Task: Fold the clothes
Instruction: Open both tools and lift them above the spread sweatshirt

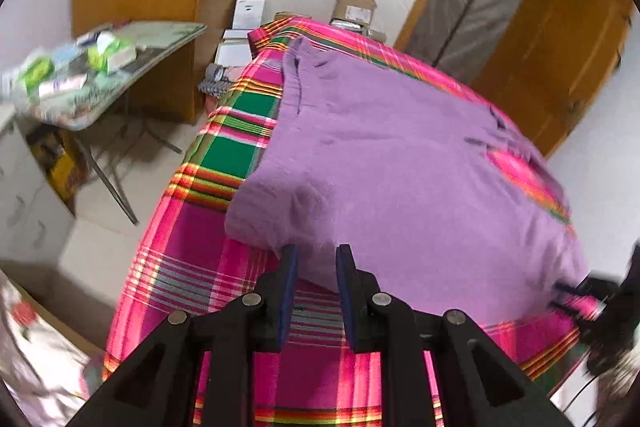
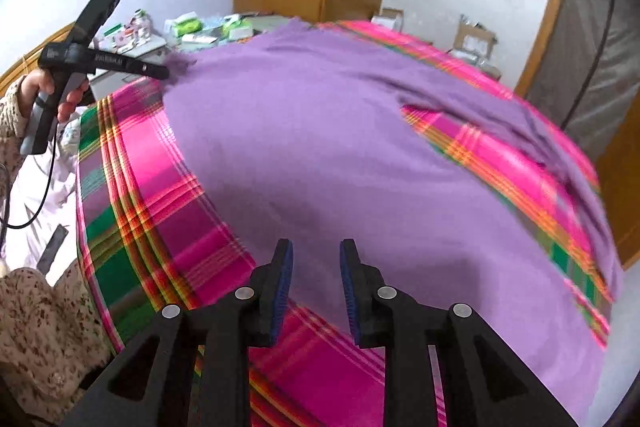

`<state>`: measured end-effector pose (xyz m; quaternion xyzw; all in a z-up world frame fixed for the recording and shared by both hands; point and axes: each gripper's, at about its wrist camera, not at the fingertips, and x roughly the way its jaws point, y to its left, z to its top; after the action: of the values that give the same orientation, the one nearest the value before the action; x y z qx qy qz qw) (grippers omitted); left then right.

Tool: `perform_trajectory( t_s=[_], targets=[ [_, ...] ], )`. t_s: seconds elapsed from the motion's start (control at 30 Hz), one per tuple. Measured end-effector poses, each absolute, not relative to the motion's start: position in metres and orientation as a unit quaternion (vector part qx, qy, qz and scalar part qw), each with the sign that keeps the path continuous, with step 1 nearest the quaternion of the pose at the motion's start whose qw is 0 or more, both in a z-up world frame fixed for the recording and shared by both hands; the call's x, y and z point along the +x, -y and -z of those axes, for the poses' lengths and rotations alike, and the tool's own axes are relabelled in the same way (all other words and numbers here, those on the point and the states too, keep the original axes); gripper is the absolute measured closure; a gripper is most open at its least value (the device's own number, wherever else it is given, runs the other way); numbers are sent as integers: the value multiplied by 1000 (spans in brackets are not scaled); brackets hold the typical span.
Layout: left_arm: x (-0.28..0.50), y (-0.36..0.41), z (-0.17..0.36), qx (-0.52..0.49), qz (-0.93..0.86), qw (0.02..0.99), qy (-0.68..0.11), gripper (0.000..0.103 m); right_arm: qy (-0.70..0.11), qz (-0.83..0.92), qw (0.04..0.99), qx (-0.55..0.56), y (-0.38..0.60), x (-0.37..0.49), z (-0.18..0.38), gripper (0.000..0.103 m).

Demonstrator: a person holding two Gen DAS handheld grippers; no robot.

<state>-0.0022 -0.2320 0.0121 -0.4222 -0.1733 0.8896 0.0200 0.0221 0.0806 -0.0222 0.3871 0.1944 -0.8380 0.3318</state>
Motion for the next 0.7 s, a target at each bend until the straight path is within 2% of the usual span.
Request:
perform_trajectory(
  t_s=[0.2,0.27,0.3,0.37,0.43,0.7],
  targets=[
    [3,254,-11,-409,-883,19,229,82,-186,830,338,402,-76,30,27,76],
    [5,258,-16,-396,-887,7,237,74,-177,838,331,395,-75,29,23,76],
    [7,262,-19,-388,-889,-5,242,65,-176,841,329,391,-74,29,21,76],
    [10,272,-20,-374,-887,-10,271,62,-176,846,325,385,-70,29,19,72],
    [9,280,-18,-371,-880,-6,297,56,-180,844,328,384,-63,28,21,60],
    [-10,288,6,-405,-836,-2,370,56,-190,838,348,376,-41,23,20,59]
  ],
)
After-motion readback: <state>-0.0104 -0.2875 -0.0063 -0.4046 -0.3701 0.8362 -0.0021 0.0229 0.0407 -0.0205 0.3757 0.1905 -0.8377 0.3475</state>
